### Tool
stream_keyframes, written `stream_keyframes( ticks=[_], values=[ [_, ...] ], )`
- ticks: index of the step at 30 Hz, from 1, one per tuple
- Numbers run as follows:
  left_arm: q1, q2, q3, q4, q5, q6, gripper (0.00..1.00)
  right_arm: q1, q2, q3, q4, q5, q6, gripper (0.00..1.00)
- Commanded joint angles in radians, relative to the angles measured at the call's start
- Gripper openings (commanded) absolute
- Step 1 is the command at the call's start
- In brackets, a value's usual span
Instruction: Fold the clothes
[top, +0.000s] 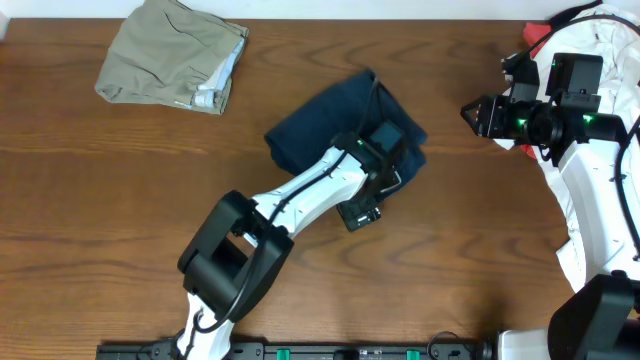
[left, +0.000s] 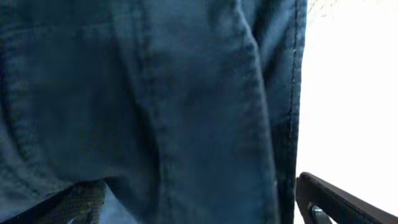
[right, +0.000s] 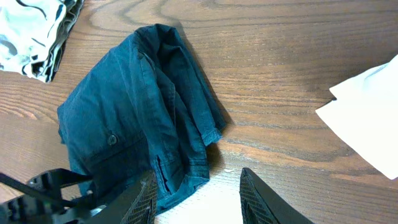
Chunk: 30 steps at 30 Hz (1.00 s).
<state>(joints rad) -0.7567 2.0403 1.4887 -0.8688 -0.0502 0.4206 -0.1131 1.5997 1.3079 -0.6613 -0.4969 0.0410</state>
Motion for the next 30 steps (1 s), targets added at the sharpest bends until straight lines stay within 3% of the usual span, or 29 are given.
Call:
stream_keyframes(
  ticks=[1, 16, 22, 27, 30],
  values=[
    [-0.003, 0.031, -0.002, -0.001, 0.017, 0.040, 0.98, 0.009, 0.007, -0.001, -0.001, 0.000, -0.005, 0.41],
    [0.040, 0.126, -0.002, 0.180, -0.048, 0.077, 0.99, 0.010, 0.007, -0.002, -0.001, 0.005, -0.005, 0.42],
    [0.053, 0.126, -0.002, 0.252, -0.053, 0.077, 0.57, 0.012, 0.007, -0.002, -0.001, 0.023, -0.005, 0.42],
    [0.053, 0.126, -0.002, 0.320, -0.083, 0.077, 0.43, 0.015, 0.007, -0.002, 0.000, 0.023, -0.005, 0.42],
    [0.053, 0.126, -0.002, 0.350, -0.101, 0.077, 0.26, 0.015, 0.007, -0.002, 0.000, 0.024, -0.005, 0.42]
  ],
)
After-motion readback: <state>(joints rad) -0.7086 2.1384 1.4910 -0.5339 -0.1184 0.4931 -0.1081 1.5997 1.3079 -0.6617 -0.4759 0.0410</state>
